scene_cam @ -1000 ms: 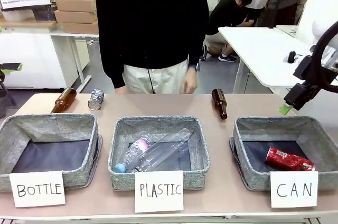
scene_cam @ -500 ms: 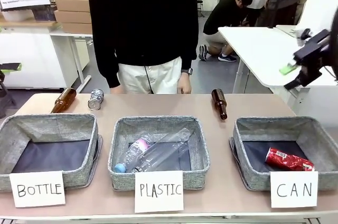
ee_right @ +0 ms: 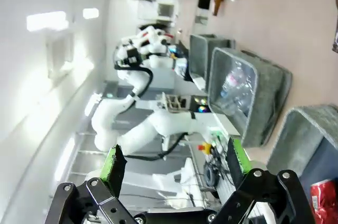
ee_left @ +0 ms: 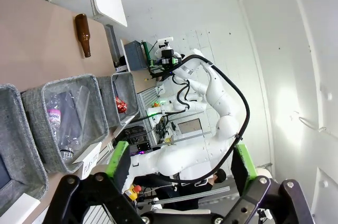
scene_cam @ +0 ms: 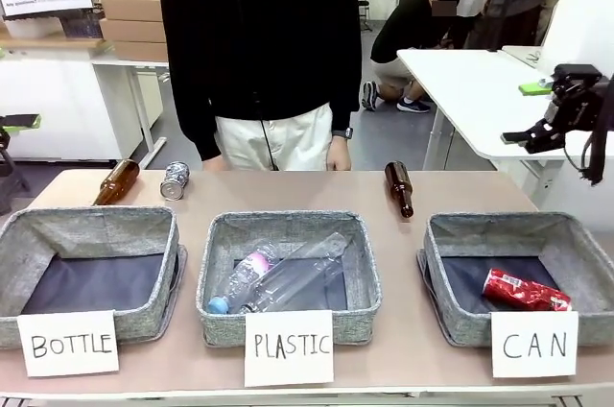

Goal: Sort the can waste into the basket.
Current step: Pick up the can waste from the table and place it in the right Fabric basket.

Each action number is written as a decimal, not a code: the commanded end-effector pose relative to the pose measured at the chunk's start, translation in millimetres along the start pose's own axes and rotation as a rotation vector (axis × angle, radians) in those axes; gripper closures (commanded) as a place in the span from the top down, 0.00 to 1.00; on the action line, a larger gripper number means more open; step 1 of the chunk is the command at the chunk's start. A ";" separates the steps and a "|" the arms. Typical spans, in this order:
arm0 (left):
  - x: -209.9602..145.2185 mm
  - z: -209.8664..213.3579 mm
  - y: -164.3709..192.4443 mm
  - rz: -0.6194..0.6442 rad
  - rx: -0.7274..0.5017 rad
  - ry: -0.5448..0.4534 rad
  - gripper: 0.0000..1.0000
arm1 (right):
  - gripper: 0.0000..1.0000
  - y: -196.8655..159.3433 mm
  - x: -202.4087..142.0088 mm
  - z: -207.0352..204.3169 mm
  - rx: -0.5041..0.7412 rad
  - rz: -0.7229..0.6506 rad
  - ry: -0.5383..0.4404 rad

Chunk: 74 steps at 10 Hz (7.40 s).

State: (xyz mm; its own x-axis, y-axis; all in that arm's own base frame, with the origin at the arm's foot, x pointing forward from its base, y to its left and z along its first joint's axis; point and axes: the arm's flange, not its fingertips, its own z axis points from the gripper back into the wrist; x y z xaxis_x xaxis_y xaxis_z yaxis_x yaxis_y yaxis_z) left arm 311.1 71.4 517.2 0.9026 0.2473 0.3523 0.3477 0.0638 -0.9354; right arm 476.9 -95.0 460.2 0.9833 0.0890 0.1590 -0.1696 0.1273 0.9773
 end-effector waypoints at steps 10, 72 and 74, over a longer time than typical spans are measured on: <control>0.0 -1.9 -1.2 -0.020 -0.025 -0.004 1.00 | 1.00 16.6 -8.2 3.1 -0.091 0.062 0.063; 251.5 -262.3 322.8 0.113 1.386 0.414 1.00 | 1.00 16.6 -8.2 3.1 -0.091 0.062 0.063; 246.1 -264.0 331.0 0.119 1.404 0.447 1.00 | 1.00 16.6 -8.2 3.1 -0.091 0.062 0.063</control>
State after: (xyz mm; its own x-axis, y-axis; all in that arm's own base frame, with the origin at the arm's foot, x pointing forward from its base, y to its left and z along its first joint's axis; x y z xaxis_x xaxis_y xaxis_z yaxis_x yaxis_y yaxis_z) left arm 716.7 -102.5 301.7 0.9997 0.0056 0.0258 -0.0012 0.9862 -0.1658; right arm 467.4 -95.7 475.7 0.9710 0.1548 0.1822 -0.2117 0.2028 0.9561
